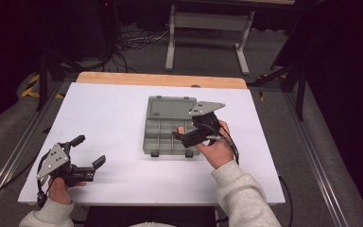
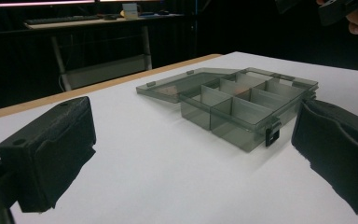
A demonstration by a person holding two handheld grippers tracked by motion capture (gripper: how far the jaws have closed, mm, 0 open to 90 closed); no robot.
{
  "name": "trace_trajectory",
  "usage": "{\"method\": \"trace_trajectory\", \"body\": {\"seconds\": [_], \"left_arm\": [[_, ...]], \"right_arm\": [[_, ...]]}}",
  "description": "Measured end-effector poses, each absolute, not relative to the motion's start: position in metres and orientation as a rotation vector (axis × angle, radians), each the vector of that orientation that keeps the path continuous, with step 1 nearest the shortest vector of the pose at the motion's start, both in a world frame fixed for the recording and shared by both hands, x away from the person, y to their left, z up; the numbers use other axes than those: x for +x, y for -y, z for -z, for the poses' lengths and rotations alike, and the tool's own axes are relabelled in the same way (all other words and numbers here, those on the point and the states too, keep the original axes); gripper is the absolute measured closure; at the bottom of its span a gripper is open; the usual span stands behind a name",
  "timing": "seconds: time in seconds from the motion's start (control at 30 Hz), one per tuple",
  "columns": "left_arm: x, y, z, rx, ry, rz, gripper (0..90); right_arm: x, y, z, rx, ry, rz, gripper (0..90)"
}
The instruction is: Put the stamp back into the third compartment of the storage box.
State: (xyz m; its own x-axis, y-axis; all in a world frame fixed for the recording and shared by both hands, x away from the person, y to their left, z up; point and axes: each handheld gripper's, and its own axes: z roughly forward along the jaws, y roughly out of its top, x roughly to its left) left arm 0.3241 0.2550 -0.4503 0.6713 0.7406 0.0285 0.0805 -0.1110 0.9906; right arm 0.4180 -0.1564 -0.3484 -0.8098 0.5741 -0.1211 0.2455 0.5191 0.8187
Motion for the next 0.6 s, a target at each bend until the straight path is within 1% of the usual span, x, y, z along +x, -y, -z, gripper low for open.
{"method": "trace_trajectory", "body": {"seconds": [0.33, 0.6], "left_arm": [[0.324, -0.255, 0.45, 1.606, -0.688, -0.643, 0.5], [0.324, -0.255, 0.45, 1.605, -0.688, -0.644, 0.5]], "right_arm": [[0.401, 0.171, 0.355, 0.686, -2.334, -1.273, 0.0], [0.385, 0.194, 0.363, 0.661, -2.229, -1.408, 0.0]]}}
